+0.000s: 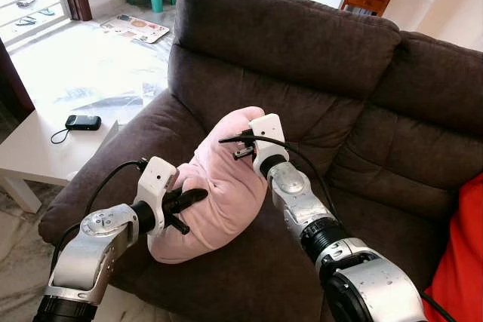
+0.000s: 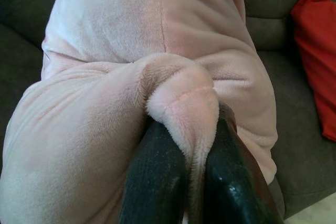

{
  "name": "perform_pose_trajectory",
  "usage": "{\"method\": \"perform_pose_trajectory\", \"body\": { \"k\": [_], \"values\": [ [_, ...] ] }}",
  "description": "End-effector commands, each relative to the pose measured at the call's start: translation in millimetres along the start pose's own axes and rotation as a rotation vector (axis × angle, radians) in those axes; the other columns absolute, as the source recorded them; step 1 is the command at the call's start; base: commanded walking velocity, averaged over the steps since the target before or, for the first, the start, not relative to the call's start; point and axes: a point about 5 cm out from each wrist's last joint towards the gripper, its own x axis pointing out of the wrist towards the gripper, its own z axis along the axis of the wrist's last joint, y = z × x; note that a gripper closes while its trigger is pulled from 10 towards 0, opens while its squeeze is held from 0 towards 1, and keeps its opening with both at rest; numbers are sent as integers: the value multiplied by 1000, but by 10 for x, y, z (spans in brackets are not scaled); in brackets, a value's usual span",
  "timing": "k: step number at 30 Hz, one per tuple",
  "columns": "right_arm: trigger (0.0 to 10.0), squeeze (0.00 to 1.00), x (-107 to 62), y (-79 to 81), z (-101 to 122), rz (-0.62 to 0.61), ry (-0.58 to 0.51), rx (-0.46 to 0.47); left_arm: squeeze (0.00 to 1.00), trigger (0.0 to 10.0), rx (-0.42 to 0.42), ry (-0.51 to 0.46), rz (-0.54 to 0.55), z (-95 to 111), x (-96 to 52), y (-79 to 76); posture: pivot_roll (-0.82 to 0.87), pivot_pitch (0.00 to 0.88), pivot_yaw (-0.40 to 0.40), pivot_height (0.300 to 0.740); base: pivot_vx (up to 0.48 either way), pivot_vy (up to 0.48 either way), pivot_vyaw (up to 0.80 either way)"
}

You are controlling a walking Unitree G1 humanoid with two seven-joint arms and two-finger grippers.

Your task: Move the pillow to the sofa from floor

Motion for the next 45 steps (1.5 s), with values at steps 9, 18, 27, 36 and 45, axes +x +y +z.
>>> {"method": "perform_pose_trajectory", "body": {
  "k": [9, 18, 27, 36, 45],
  "values": [
    [10000, 0, 42, 174, 170, 83, -76, -19, 0, 10000, 19, -38, -108, 82, 107, -180, 195, 0, -195, 740, 0, 0, 0],
    [10000, 1000, 30, 159, 138, 82, -67, -10, 0, 10000, 20, -31, -124, 65, 135, -218, 193, 0, -196, 740, 0, 0, 0],
    [10000, 1000, 32, 163, 140, 89, -68, -15, 0, 10000, 29, -24, -127, 62, 143, -225, 200, 0, -201, 740, 0, 0, 0],
    [10000, 1000, 25, 153, 117, 93, -59, -21, 0, 10000, 28, -22, -128, 55, 149, -233, 199, 0, -204, 740, 0, 0, 0],
    [10000, 1000, 11, 120, 76, 78, -45, -27, 0, 10000, 31, -15, -133, 40, 155, -244, 196, 0, -202, 740, 0, 0, 0]
  ]
}}
